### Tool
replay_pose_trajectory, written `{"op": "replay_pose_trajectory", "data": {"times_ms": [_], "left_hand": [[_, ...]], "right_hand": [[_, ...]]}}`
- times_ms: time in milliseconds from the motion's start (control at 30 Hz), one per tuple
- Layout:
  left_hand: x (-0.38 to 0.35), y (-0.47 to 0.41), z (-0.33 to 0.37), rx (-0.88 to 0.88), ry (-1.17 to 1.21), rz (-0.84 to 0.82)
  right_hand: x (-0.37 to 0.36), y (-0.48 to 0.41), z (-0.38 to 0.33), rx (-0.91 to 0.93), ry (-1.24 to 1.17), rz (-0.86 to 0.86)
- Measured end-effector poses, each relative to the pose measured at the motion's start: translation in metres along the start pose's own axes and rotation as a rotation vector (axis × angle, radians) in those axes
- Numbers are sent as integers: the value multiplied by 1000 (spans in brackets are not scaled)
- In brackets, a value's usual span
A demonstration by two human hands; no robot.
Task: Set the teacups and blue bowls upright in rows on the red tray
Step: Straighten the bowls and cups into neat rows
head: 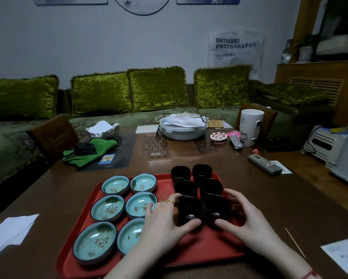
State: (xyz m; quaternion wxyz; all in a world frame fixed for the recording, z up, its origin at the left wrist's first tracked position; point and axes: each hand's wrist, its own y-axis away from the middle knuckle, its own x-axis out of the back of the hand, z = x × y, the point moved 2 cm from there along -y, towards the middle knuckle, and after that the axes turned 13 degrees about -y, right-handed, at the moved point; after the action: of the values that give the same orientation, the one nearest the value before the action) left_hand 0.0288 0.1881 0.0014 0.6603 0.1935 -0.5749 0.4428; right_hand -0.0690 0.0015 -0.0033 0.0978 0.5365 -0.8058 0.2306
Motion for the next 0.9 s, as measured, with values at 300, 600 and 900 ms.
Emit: {"op": "replay_pose_trajectory", "data": {"times_ms": [300, 600, 900], "left_hand": [[34, -57, -19, -33, 131, 71], [12, -120, -21, -36, 181, -177], [-6, -135, -29, 10, 250, -243]], "right_hand": [[31, -58, -12, -10, -25, 9], [10, -130, 3, -161, 9, -160], [1, -155, 13, -188, -9, -277]]}}
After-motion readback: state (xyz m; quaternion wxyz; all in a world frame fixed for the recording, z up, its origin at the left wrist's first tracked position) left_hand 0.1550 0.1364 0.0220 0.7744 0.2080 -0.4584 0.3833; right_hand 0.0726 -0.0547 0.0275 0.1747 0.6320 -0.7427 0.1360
